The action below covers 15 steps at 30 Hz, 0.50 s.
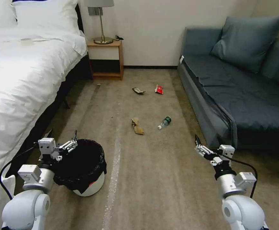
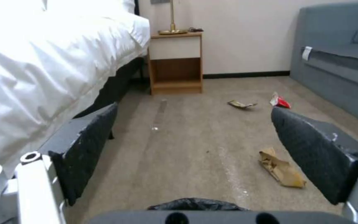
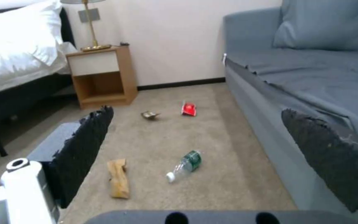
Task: Pick up the trash bin, then pick up the garbage on the floor and place it into the trash bin.
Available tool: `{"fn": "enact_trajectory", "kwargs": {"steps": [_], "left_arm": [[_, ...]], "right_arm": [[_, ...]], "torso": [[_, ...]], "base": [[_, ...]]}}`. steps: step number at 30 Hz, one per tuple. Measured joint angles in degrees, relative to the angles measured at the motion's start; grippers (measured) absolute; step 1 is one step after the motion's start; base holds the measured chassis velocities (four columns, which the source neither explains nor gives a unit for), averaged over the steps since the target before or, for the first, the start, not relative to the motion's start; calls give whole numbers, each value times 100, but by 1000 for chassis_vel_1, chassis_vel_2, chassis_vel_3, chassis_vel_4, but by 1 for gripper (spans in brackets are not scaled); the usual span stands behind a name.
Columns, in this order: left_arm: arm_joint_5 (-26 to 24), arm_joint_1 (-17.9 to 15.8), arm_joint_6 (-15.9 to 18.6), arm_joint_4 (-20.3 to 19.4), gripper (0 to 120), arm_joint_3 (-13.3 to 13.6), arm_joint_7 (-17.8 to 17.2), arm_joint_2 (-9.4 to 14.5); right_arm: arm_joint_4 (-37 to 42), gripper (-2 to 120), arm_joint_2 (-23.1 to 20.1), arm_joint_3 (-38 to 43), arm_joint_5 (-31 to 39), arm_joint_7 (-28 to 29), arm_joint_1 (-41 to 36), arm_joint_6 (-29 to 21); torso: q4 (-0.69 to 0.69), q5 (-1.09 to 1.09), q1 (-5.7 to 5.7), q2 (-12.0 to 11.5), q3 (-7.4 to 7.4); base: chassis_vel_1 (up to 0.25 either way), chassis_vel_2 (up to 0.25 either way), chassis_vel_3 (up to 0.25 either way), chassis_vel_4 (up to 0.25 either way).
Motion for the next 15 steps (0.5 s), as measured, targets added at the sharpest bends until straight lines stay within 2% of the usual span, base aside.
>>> {"fn": "enact_trajectory", "kwargs": {"steps": [15], "left_arm": [[3, -23, -11, 34, 99, 7, 1, -2]], "right_arm": [[-6, 100, 9, -22, -5, 0, 11, -11]], "torso": [[0, 0, 0, 0, 0]], "base": [[0, 0, 0, 0]]}}
